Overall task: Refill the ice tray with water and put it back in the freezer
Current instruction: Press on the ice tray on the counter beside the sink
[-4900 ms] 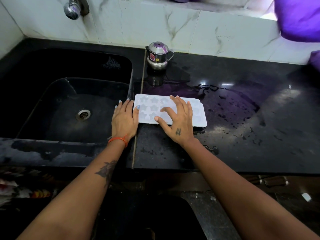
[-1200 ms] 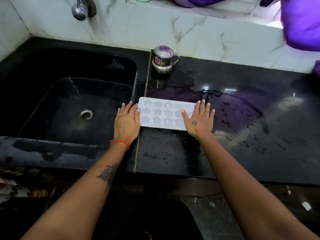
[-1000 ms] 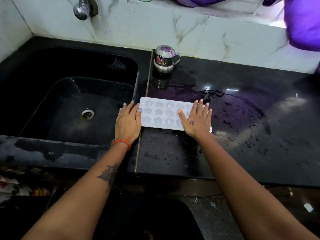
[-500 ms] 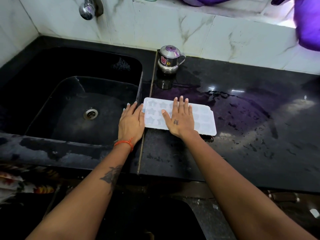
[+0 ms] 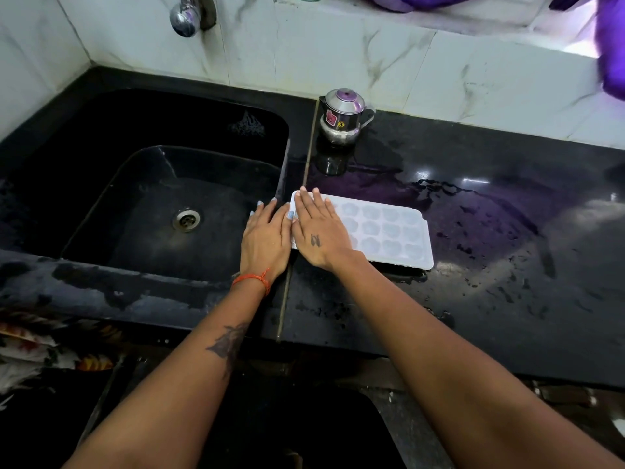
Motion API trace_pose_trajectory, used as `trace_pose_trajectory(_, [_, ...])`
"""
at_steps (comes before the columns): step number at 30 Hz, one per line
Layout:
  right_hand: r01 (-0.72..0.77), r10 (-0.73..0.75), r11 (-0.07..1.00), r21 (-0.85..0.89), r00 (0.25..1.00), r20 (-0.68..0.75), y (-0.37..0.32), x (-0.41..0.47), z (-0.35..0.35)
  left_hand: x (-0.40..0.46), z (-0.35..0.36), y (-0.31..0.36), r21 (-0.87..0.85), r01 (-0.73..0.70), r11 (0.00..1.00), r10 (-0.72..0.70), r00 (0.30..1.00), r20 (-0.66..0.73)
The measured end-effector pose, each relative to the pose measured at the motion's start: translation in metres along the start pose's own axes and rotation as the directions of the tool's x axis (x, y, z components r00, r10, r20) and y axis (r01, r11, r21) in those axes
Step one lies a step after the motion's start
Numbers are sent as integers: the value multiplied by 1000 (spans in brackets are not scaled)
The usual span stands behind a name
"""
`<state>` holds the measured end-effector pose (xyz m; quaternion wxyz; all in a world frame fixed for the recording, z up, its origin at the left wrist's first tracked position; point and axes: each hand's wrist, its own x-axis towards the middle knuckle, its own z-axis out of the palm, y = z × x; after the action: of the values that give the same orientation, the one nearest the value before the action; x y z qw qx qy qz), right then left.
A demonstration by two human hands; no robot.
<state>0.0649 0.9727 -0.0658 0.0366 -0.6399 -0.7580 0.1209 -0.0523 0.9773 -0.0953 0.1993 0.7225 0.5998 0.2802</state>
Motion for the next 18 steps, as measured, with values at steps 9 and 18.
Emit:
trace_pose_trajectory(9, [90, -91, 996, -17, 995, -50, -5, -24, 4, 0, -2, 1, -39, 16, 999, -16, 1000, 1])
trace_pose_trajectory(18, [115, -124, 990, -83, 985, -123, 4, -52, 18, -1, -1, -1, -5, 30, 1000, -30, 999, 18])
